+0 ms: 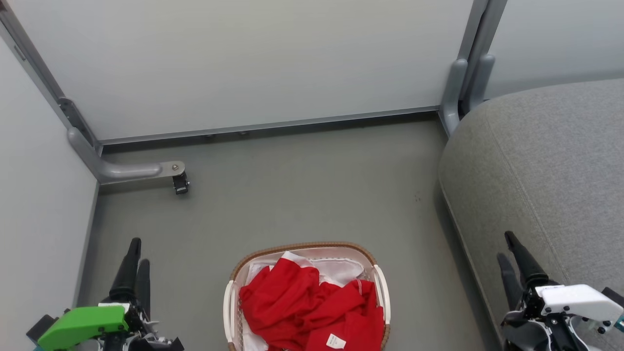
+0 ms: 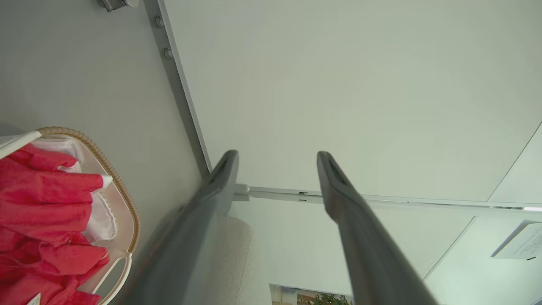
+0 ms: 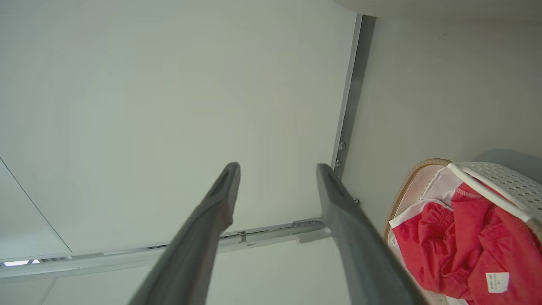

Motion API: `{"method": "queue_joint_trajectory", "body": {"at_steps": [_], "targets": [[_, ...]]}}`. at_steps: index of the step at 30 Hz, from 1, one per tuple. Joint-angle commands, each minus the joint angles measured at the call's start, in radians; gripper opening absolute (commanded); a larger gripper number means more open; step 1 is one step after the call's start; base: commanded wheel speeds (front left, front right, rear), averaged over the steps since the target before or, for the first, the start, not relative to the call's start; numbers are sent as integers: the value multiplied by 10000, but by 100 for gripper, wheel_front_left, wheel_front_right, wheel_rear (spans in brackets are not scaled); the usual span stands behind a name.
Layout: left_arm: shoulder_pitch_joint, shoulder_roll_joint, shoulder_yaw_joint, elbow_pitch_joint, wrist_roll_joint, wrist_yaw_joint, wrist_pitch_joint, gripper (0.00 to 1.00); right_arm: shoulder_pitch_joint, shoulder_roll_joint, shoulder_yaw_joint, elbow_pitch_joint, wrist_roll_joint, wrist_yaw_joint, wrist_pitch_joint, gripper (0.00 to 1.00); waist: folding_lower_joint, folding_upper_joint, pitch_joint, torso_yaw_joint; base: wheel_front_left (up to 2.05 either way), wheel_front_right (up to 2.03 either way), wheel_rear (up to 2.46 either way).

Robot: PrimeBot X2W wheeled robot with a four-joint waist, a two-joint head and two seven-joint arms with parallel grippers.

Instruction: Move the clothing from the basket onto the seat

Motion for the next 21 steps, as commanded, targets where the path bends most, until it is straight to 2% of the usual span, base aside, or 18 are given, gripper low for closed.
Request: {"method": "queue_joint_trajectory", "body": {"at_steps": [1,13,21], "targets": [[-48,14,-81,-143,47,-3,-97,100,-61,-23,65,-111,-39,0,-98,100,0,0,1,0,0,0,0],[206,30,-561,-556,520,-6,-683,100,73,-50,232,-185,-636,0,-686,100,0,0,5,2,0,0,0],[357,40,-740,-964,1591,-9,-1029,100,99,-66,119,-338,-1731,1,-1034,100,0,0,2,7,0,0,0]]}}
